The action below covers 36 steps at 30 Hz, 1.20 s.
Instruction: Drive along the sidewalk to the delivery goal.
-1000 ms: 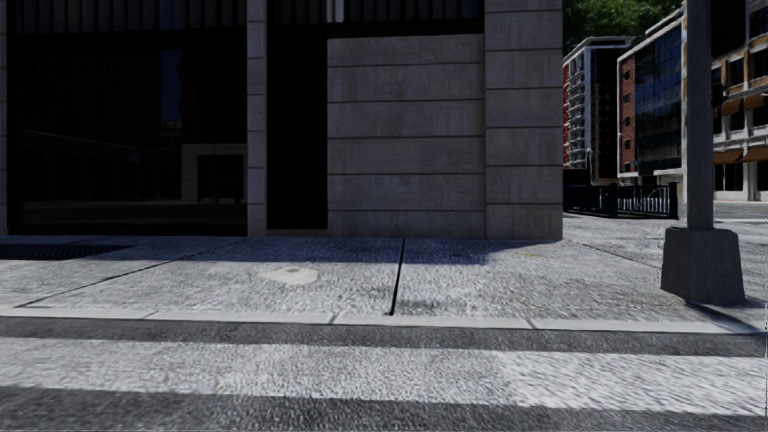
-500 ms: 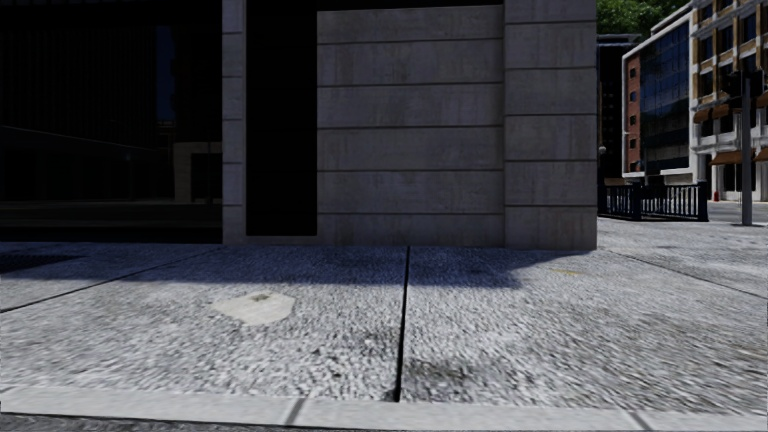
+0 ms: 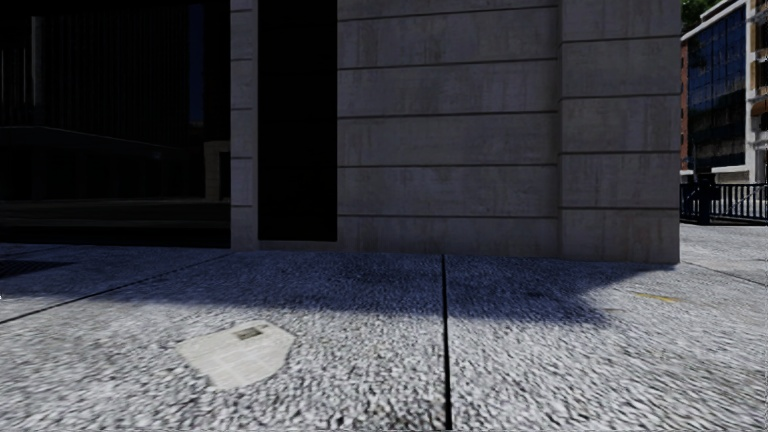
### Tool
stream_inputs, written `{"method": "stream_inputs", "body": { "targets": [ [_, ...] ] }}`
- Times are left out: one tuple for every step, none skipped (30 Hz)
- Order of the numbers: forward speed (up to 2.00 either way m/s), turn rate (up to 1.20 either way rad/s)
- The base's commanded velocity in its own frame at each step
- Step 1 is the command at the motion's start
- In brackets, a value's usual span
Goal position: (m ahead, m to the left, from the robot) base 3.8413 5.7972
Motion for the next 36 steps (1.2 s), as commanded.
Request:
{"method": "stream_inputs", "body": {
  "targets": [
    [1.36,0.41],
    [1.36,0.42],
    [1.36,0.42],
    [1.36,0.42],
    [1.36,0.42],
    [1.36,0.43],
    [1.36,0.44],
    [1.36,0.44],
    [1.36,0.45],
    [1.36,0.48],
    [1.36,0.48],
    [1.36,0.50],
    [1.36,0.50],
    [1.36,0.53],
    [1.37,0.57],
    [1.37,0.60],
    [1.37,0.60],
    [1.37,0.60],
    [1.37,0.61],
    [1.37,0.61],
    [1.37,0.61],
    [1.37,0.61],
    [1.37,0.61],
    [1.37,0.61],
    [1.37,0.61],
    [1.37,0.61],
    [1.37,0.61],
    [1.37,0.62],
    [1.37,0.63],
    [1.37,0.65],
    [1.37,0.65],
    [1.37,0.67],
    [1.37,0.67],
    [1.37,0.67],
    [1.37,0.67],
    [1.37,0.67]
  ]
}}
